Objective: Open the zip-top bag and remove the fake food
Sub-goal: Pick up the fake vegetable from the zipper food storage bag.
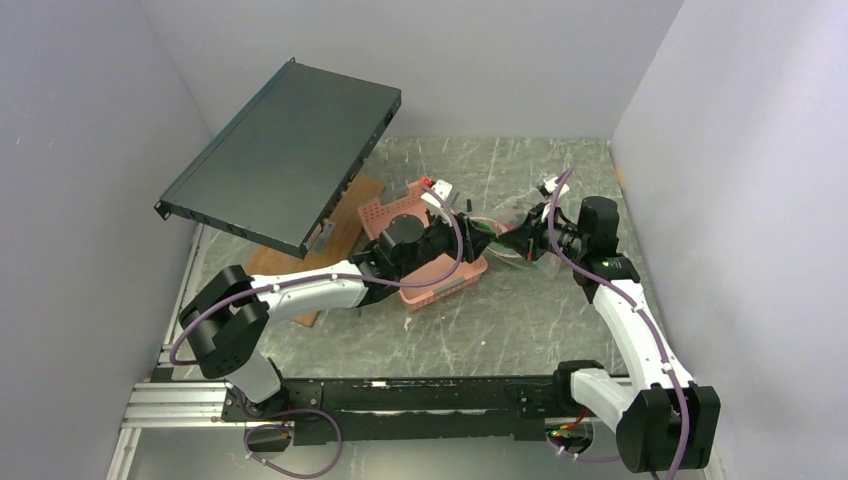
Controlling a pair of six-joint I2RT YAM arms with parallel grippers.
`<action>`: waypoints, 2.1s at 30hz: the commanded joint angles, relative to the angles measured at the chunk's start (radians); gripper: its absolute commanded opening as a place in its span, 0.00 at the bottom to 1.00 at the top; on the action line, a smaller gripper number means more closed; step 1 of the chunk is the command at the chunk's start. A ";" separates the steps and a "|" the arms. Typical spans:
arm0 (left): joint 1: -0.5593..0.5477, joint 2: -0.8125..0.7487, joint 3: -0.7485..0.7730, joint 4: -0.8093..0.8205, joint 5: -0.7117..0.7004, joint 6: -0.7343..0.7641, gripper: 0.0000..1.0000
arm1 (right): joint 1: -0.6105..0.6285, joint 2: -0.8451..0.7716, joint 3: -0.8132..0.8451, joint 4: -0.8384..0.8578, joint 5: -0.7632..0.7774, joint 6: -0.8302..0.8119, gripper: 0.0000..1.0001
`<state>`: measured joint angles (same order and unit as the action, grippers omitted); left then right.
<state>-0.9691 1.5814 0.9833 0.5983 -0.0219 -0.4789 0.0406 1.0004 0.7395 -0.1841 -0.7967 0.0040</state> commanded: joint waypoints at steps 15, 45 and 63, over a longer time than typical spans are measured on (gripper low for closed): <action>0.040 0.081 0.135 -0.245 -0.076 0.051 0.53 | 0.007 -0.038 -0.010 0.049 -0.047 -0.025 0.00; 0.080 0.164 0.239 -0.345 -0.092 -0.070 0.52 | 0.010 -0.040 -0.009 0.041 -0.073 -0.025 0.00; 0.085 0.230 0.336 -0.513 -0.073 -0.054 0.45 | 0.010 -0.029 -0.008 0.035 -0.060 -0.039 0.00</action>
<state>-0.8963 1.7973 1.2793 0.1421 -0.0834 -0.5430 0.0494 0.9798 0.7242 -0.1791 -0.8406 -0.0223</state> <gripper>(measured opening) 0.441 0.009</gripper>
